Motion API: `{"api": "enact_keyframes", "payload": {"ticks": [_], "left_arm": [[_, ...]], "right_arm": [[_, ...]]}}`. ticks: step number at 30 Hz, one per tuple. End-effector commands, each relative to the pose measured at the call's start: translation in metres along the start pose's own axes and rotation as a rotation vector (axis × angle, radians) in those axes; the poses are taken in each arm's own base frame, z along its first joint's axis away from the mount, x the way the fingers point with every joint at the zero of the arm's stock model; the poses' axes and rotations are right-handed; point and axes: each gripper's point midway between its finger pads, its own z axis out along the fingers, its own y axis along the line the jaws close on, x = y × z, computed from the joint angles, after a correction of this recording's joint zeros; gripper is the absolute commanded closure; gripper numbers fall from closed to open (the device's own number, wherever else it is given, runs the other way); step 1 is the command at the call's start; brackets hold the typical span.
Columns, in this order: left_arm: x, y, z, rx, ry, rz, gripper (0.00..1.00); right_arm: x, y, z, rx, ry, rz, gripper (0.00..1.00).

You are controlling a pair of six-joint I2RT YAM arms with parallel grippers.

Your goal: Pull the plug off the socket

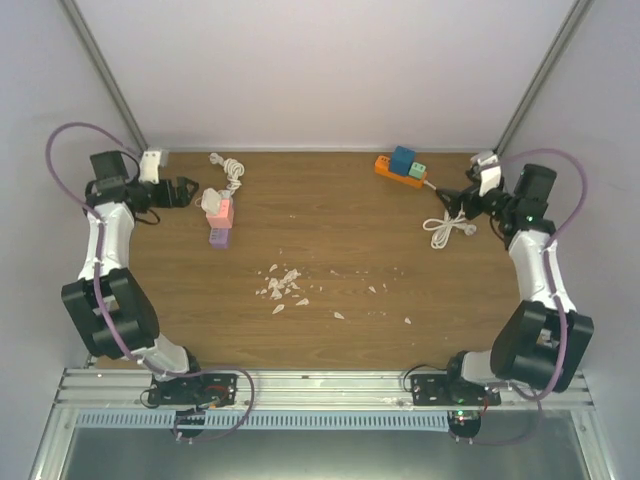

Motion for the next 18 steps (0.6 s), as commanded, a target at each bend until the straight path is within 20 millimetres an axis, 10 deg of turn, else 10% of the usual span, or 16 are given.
{"api": "enact_keyframes", "payload": {"ticks": [1, 18], "left_arm": [[0.007, -0.019, 0.001, -0.041, -0.028, 0.032, 0.01], [0.080, -0.083, 0.005, -0.010, 0.088, 0.156, 0.01]], "right_arm": [[0.005, 0.018, -0.001, 0.049, -0.001, 0.023, 0.01], [0.030, 0.080, -0.008, 0.009, -0.011, 0.047, 0.00]]}}
